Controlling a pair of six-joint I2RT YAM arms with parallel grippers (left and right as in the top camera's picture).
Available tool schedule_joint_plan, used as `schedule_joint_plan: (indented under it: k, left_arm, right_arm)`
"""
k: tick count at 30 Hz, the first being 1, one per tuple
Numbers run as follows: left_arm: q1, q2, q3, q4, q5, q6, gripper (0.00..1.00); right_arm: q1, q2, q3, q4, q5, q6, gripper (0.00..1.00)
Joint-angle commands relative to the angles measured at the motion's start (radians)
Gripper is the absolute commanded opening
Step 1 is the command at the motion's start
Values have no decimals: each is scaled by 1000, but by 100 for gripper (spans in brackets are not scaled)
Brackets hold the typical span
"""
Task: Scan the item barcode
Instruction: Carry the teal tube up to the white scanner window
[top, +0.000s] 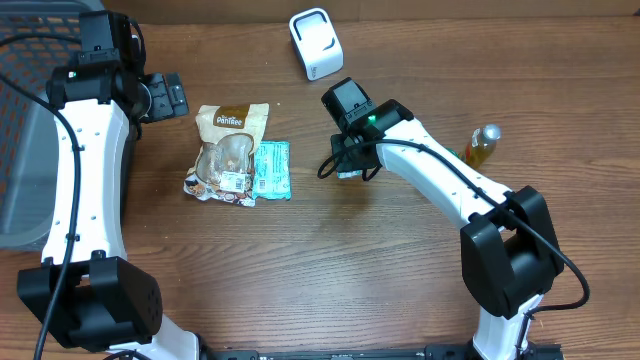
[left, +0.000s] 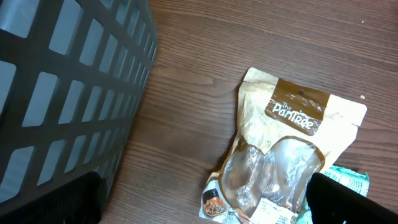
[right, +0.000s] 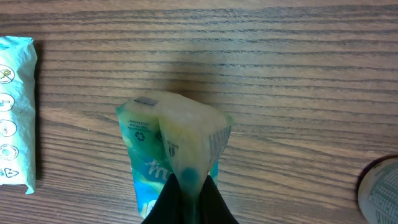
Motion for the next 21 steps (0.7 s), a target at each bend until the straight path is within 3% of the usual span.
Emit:
schedule_joint_plan:
  k: [1,10,16,21]
  left_arm:
    - [8,-2,15,0,-13,4,100]
    - [8,-2,15,0,-13,4,100]
    - [8,-2,15,0,-13,4,100]
    - [8,-2,15,0,-13,4,100]
  right_arm:
    - [4,-36,-2,5,-9,8,4]
    - [2,-36,57,-5,-31,-30,4]
    - [8,-36,339,-168,129,-89,4]
    - [27,-36,469,-150,229,-171,4]
